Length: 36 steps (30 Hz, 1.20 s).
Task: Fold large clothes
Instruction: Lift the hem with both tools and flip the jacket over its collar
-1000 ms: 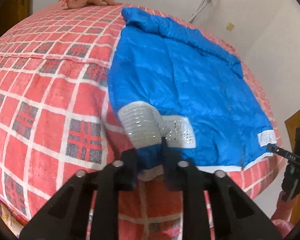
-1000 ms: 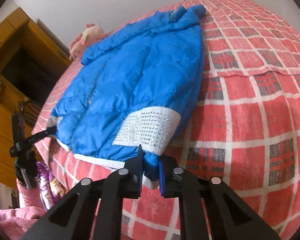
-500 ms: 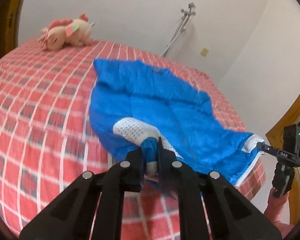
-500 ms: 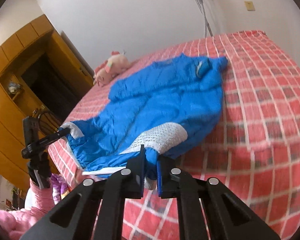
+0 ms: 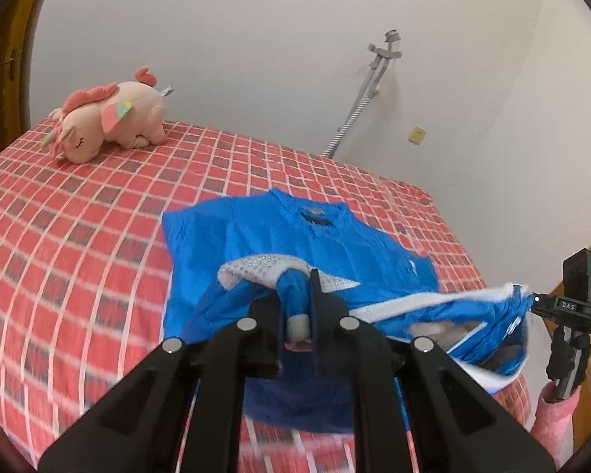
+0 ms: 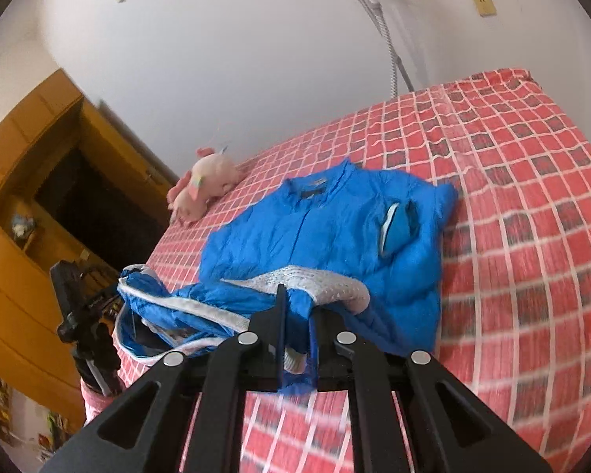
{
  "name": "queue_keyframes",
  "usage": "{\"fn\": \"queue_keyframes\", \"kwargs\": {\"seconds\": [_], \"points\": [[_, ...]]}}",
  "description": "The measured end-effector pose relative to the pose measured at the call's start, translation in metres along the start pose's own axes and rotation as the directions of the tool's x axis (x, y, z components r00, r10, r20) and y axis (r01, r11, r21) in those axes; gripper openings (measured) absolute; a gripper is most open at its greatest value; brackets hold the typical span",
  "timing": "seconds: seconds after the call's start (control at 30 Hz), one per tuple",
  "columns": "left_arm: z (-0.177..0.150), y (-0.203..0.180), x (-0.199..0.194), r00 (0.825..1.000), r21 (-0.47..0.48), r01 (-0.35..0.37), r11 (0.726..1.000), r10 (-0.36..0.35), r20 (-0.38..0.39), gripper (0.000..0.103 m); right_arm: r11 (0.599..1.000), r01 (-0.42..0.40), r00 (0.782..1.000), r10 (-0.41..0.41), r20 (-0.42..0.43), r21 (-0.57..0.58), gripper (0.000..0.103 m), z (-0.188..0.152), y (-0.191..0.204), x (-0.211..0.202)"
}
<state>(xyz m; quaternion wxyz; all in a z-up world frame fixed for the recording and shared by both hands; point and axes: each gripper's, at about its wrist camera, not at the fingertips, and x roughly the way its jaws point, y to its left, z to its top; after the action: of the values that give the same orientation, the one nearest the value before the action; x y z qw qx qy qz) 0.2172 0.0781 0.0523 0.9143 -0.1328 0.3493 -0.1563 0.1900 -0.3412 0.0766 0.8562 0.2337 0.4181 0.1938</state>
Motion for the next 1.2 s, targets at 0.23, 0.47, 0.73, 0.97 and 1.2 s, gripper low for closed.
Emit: {"fn": "queue_keyframes", "kwargs": {"seconds": [0.23, 0.47, 0.73, 0.97, 1.2], "points": [[0.037, 0.012, 0.078, 0.998, -0.003, -0.049, 0.999, 0.049, -0.038, 0.009, 0.997, 0.038, 0.998, -0.035, -0.049, 0.069, 0.008, 0.049, -0.034, 0.058], [0.053, 0.037, 0.149, 0.991, -0.046, -0.083, 0.996, 0.077, -0.111, 0.010, 0.988, 0.055, 0.994, -0.040, -0.105, 0.142, 0.008, 0.073, -0.075, 0.120], [0.043, 0.069, 0.203, 0.982, -0.097, -0.102, 0.990, 0.084, -0.168, 0.014, 0.987, 0.060, 0.993, -0.044, -0.106, 0.147, 0.017, 0.075, -0.098, 0.154], [0.046, 0.065, 0.173, 0.988, -0.107, -0.034, 0.994, 0.018, -0.153, 0.059, 0.996, 0.083, 0.996, -0.082, -0.045, 0.024, 0.072, 0.066, -0.071, 0.124], [0.034, 0.069, 0.138, 0.984, 0.017, -0.138, 0.990, 0.139, -0.116, 0.073, 0.969, 0.234, 0.968, -0.239, -0.070, -0.080, 0.073, 0.055, -0.066, 0.126]]}}
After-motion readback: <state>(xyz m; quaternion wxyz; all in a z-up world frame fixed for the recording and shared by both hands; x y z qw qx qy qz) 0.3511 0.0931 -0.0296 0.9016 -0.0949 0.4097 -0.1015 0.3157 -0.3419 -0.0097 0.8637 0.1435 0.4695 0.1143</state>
